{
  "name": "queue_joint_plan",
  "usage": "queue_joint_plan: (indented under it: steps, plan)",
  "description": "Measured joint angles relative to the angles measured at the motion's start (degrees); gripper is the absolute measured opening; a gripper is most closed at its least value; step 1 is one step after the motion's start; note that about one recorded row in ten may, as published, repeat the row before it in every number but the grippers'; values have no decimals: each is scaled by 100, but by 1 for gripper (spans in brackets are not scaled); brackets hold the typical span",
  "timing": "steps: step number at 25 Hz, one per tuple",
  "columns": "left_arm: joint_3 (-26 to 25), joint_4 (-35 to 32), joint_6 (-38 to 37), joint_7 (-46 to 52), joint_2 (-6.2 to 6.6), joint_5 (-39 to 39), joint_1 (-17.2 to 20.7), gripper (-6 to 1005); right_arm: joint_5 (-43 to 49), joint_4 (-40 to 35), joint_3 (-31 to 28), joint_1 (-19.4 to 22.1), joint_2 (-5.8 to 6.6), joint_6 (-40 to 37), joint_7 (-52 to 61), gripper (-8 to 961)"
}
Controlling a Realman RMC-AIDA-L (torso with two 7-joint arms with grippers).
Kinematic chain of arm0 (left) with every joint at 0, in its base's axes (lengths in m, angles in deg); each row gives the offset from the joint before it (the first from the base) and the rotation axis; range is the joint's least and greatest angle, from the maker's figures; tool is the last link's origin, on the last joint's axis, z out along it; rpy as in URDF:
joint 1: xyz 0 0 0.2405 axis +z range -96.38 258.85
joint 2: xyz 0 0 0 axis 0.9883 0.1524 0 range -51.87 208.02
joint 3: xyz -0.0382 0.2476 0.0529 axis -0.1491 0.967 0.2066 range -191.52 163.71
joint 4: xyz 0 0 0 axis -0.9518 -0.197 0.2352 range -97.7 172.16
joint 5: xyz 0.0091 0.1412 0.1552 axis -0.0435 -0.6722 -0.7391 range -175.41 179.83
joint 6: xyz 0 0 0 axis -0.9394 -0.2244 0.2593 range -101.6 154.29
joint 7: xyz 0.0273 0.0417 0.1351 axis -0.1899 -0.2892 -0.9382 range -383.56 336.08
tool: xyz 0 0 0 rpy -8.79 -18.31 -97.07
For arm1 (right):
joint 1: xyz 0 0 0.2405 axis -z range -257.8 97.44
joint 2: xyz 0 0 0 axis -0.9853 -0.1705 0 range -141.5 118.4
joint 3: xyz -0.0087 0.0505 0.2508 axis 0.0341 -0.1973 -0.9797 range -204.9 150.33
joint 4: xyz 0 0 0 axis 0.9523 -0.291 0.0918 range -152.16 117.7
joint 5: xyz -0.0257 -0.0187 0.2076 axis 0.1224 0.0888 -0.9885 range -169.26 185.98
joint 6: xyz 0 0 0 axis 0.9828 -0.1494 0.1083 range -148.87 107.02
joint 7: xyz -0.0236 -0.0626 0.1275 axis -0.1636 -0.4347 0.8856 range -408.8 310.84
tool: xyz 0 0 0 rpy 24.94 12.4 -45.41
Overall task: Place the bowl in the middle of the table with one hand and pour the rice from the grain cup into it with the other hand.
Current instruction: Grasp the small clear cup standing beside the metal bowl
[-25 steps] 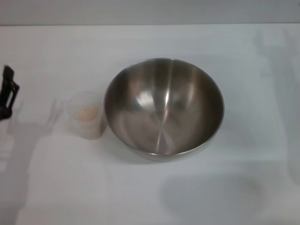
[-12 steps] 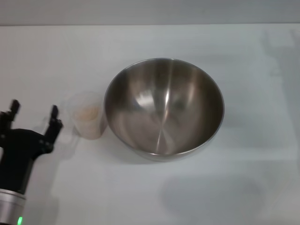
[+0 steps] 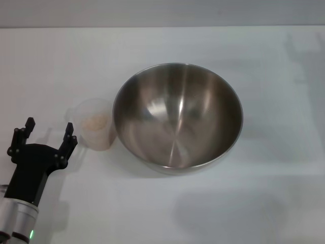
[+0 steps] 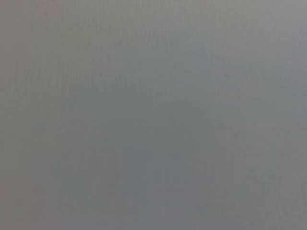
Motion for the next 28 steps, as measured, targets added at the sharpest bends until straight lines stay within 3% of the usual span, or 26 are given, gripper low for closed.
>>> queue_joint_plan:
  steps: [9,28]
  plan:
    - [-106,-106,414,12,-1,105,-210,779,1,47,48,14,0,-113,0,811]
    - [-152,-246,458,18,-1,105,-450,775,9,14,68,23,-9,-79,22,810]
